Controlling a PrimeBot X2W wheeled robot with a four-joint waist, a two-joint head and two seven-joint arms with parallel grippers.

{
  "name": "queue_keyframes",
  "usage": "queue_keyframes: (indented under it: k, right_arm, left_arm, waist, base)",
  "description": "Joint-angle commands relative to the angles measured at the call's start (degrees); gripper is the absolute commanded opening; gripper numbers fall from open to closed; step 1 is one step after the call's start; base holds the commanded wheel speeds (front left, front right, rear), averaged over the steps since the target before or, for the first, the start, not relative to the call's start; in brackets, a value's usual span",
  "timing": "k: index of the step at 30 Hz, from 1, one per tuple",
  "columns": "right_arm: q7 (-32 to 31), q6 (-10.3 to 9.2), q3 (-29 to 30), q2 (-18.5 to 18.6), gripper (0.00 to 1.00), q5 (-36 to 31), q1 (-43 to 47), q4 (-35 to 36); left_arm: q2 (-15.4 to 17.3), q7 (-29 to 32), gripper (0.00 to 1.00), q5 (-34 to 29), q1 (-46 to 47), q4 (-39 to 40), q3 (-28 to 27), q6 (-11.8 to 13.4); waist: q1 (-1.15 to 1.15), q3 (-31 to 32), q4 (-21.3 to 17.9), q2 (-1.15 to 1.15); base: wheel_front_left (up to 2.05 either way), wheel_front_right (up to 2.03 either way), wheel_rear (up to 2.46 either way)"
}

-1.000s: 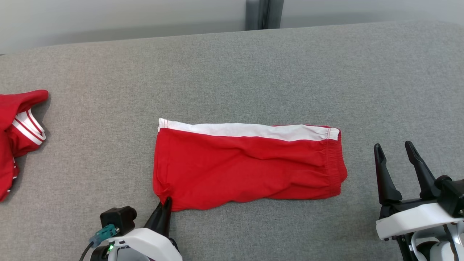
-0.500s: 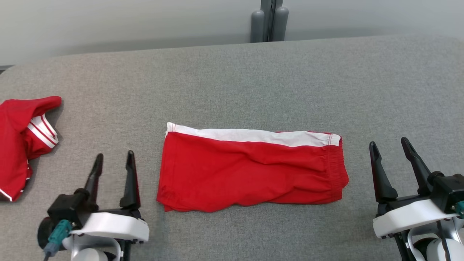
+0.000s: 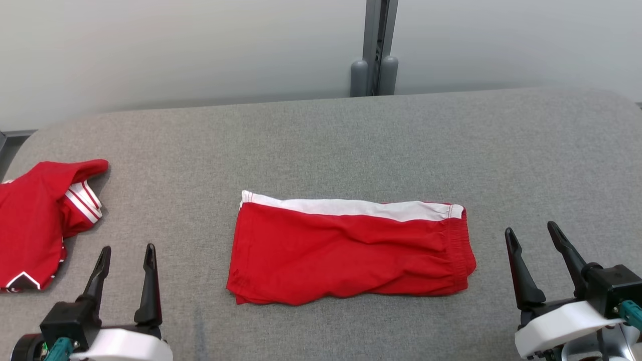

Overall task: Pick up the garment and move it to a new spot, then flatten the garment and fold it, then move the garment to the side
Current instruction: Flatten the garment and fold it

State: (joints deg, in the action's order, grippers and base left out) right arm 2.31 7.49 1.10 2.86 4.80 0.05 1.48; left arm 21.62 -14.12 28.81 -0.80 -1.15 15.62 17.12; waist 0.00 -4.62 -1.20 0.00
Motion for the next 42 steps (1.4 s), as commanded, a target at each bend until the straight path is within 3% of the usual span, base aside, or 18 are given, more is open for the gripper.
queue_keyframes:
  k: [1, 14, 26, 42]
  right_arm:
    - [-0.3, 0.01, 0.1, 0.3, 1.0, -0.5, 1.2, 0.2]
    - [-1.1, 0.01, 0.6, 0.3, 1.0, 0.6, 2.7, 0.9]
    - [-1.9, 0.01, 1.5, 0.3, 1.0, 1.4, 2.1, 0.0]
    - [0.6, 0.01, 1.0, 1.6, 1.0, 3.1, -6.3, -20.5]
  left_arm:
    - [0.9, 0.5, 1.0, -0.5, -1.7, 0.6, 0.3, 0.1]
    - [1.7, 2.5, 1.0, 0.2, -4.6, 4.1, 0.7, 1.5]
    - [1.6, 3.2, 1.0, -0.1, -2.0, 4.3, 2.1, 0.6]
    - [-1.9, 1.2, 1.0, -1.0, 6.9, -0.7, 6.2, -3.9]
  waist:
    - [0.0, 1.3, 0.0, 0.0]
    - [0.0, 2.2, 0.0, 0.0]
    - [0.0, -0.1, 2.0, 0.0]
    - [0.0, -6.7, 11.3, 0.0]
  base:
    - [0.0, 0.0, 0.0]
    - [0.0, 0.0, 0.0]
    - [0.0, 0.0, 0.0]
    - [0.0, 0.0, 0.0]
